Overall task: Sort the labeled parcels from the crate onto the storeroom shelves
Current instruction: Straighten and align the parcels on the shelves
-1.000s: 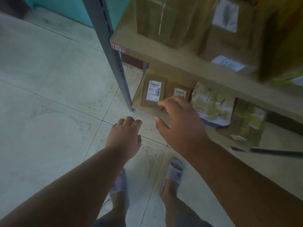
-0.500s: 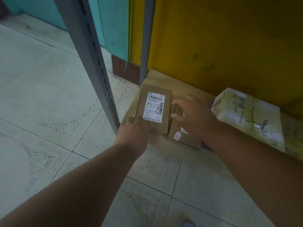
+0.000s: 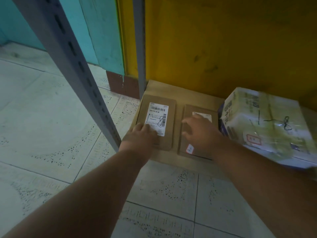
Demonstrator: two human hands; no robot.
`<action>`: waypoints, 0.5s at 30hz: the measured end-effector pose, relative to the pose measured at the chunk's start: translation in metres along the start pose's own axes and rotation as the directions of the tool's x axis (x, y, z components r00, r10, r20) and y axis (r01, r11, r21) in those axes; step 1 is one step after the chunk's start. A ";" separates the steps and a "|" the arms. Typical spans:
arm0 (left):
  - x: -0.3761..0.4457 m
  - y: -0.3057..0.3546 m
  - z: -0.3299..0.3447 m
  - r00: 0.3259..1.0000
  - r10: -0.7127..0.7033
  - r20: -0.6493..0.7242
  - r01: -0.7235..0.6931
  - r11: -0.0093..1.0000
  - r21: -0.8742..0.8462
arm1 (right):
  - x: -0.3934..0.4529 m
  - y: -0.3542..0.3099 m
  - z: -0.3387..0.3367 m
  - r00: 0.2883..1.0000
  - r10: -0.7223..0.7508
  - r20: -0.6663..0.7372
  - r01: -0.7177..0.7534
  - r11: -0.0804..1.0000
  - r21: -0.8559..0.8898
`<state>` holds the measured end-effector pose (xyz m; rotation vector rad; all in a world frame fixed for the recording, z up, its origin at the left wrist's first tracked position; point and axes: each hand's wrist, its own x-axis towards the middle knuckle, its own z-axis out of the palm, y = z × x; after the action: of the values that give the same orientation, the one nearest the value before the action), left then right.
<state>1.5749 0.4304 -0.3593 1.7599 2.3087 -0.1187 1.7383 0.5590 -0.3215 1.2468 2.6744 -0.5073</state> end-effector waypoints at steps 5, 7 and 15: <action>0.011 0.001 -0.005 0.999 0.026 0.021 -0.026 1.000 0.016 | -0.029 0.009 0.024 0.996 0.083 -0.016 -0.080 0.988 0.129; 0.012 0.003 -0.005 1.000 0.014 0.026 -0.015 1.000 0.020 | -0.035 0.011 0.027 0.992 0.121 -0.030 -0.118 0.988 0.100; 0.013 0.052 -0.009 0.958 0.272 -0.092 -0.281 0.956 -0.091 | -0.079 0.019 0.041 0.960 0.277 -0.049 -0.274 0.960 0.054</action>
<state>1.6201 0.4580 -0.3499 2.0437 2.0494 0.1182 1.8030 0.4990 -0.3428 1.6369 2.4846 -0.5021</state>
